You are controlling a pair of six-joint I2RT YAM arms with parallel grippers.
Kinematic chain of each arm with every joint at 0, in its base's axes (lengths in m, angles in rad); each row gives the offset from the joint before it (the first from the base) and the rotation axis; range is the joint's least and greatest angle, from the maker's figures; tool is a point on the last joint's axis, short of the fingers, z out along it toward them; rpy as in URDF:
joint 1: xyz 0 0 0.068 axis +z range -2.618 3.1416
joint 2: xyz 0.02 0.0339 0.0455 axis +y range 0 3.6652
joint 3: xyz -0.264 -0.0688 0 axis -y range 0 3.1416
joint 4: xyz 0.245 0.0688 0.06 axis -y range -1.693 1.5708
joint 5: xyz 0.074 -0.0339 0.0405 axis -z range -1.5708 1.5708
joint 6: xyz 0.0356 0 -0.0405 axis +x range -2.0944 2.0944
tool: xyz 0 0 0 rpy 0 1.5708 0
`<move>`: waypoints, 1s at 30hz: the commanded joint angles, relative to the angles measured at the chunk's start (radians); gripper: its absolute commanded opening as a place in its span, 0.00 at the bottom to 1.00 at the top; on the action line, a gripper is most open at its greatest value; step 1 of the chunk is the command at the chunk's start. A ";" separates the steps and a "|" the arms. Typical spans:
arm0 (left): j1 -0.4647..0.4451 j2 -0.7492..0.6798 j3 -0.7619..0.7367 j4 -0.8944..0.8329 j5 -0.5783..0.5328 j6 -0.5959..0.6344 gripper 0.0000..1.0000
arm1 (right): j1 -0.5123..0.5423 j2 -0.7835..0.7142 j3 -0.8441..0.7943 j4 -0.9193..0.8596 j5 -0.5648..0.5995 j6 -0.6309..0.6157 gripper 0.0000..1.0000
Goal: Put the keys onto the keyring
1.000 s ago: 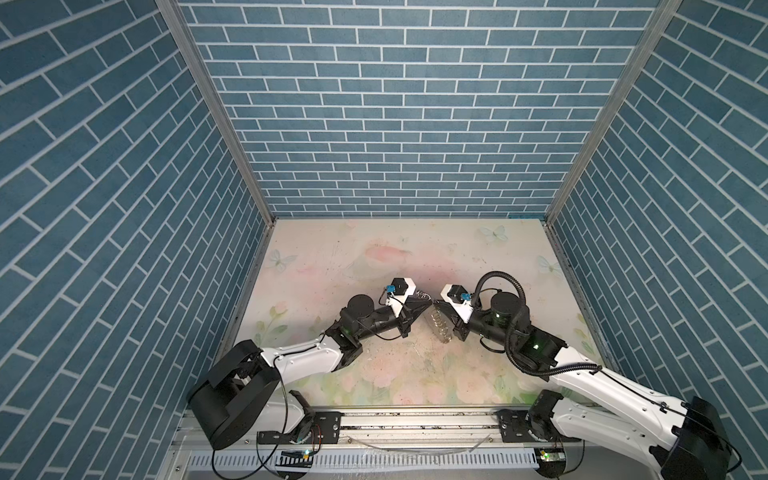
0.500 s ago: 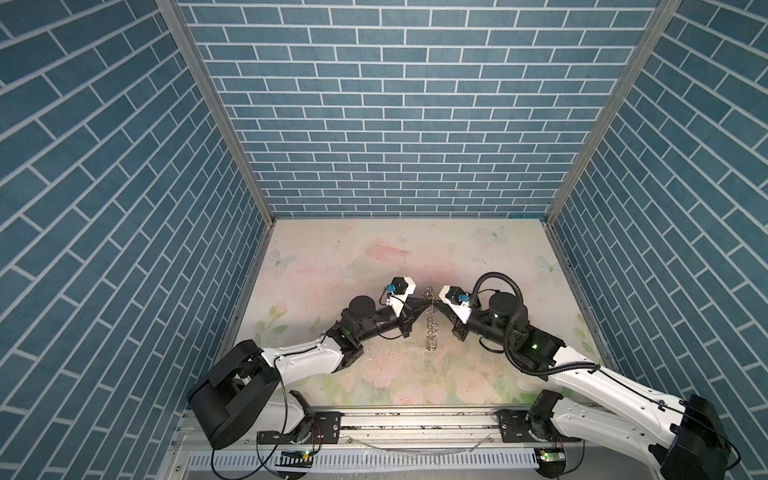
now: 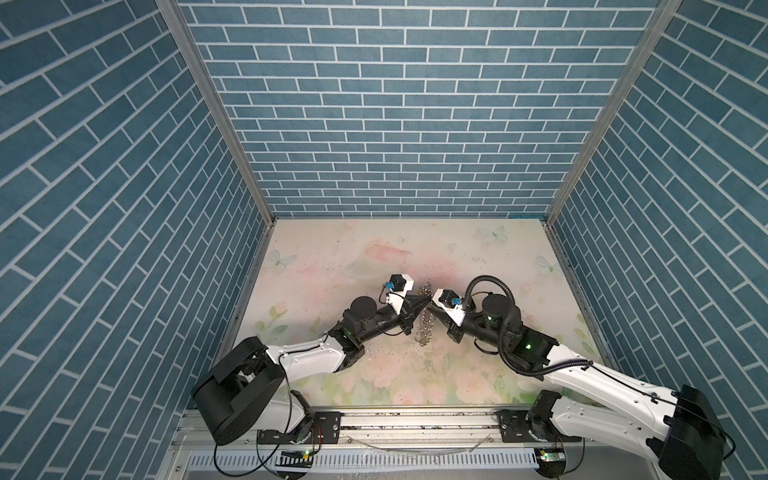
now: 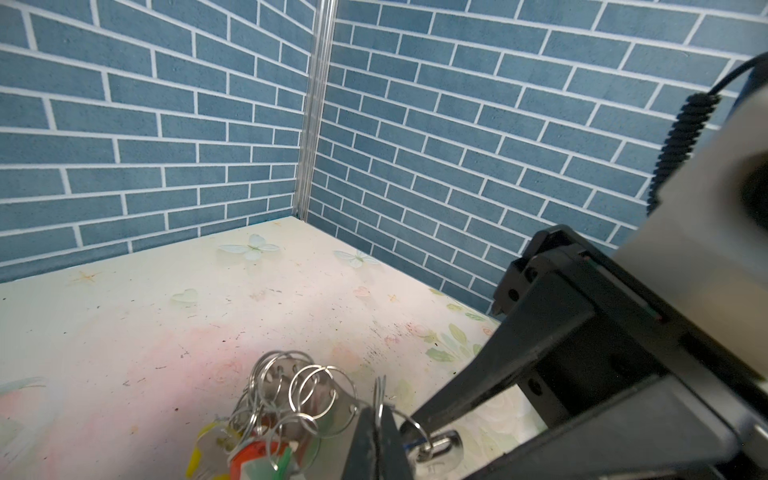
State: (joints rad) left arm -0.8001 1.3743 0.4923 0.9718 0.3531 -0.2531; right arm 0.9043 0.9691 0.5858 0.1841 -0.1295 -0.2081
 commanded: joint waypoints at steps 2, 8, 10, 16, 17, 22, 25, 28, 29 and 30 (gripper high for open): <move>0.001 -0.036 0.004 0.079 0.004 0.057 0.00 | 0.014 -0.098 0.002 -0.106 0.006 -0.020 0.28; 0.009 -0.027 -0.013 0.133 0.102 0.072 0.00 | -0.045 -0.202 0.026 -0.209 -0.043 0.022 0.29; 0.010 -0.018 -0.016 0.155 0.146 0.073 0.00 | -0.096 -0.211 0.038 -0.220 -0.101 0.058 0.27; 0.012 -0.007 -0.026 0.201 0.271 0.094 0.00 | -0.236 -0.195 0.068 -0.225 -0.358 0.145 0.20; 0.012 -0.008 -0.026 0.198 0.282 0.099 0.00 | -0.240 -0.184 0.078 -0.236 -0.396 0.143 0.19; 0.013 -0.010 -0.027 0.190 0.313 0.106 0.00 | -0.243 -0.153 0.087 -0.236 -0.549 0.141 0.18; 0.012 -0.008 -0.027 0.192 0.327 0.106 0.00 | -0.243 -0.149 0.083 -0.225 -0.571 0.144 0.16; 0.013 -0.008 -0.026 0.198 0.347 0.106 0.00 | -0.242 -0.146 0.079 -0.230 -0.539 0.137 0.14; 0.012 -0.010 -0.029 0.201 0.353 0.104 0.00 | -0.243 -0.148 0.077 -0.229 -0.534 0.136 0.14; 0.012 -0.012 -0.028 0.201 0.356 0.104 0.00 | -0.244 -0.148 0.078 -0.229 -0.531 0.135 0.13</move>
State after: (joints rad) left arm -0.7921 1.3678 0.4660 1.0988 0.6731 -0.1600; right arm 0.6643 0.8215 0.6304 -0.0410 -0.6342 -0.0898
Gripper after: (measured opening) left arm 0.045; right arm 0.136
